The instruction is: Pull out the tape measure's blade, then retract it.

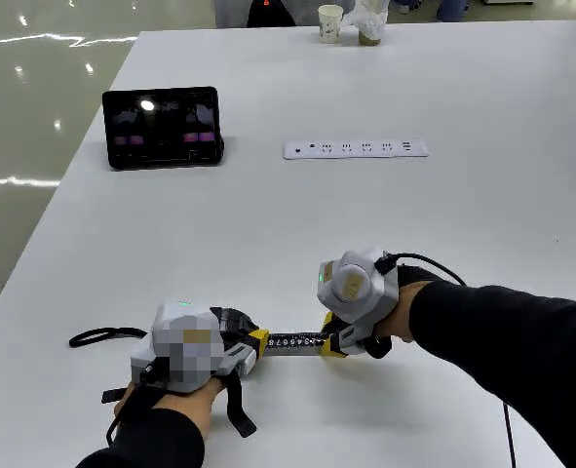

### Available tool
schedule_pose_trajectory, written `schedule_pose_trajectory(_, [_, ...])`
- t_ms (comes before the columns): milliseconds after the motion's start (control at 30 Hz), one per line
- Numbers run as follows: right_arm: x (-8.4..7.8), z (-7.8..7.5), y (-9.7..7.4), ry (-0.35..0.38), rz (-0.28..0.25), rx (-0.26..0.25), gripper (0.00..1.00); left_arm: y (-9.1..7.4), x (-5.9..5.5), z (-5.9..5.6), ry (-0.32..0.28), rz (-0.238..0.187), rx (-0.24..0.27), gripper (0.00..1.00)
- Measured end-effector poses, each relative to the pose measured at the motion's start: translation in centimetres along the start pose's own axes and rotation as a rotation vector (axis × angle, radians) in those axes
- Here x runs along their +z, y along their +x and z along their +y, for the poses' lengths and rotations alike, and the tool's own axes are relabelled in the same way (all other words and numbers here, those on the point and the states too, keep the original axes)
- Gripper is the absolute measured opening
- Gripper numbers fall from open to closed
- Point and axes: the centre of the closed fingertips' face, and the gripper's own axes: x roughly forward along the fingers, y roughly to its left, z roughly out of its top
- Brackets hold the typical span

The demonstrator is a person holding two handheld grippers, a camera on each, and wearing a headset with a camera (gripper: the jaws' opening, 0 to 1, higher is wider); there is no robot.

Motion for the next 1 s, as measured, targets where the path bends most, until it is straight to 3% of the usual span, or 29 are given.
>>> schedule_pose_trajectory(1000, [1.4,0.2,0.6,0.001,-0.032,-0.005,0.11,0.1,0.0,0.0,0.000,-0.002,-0.005,0.62])
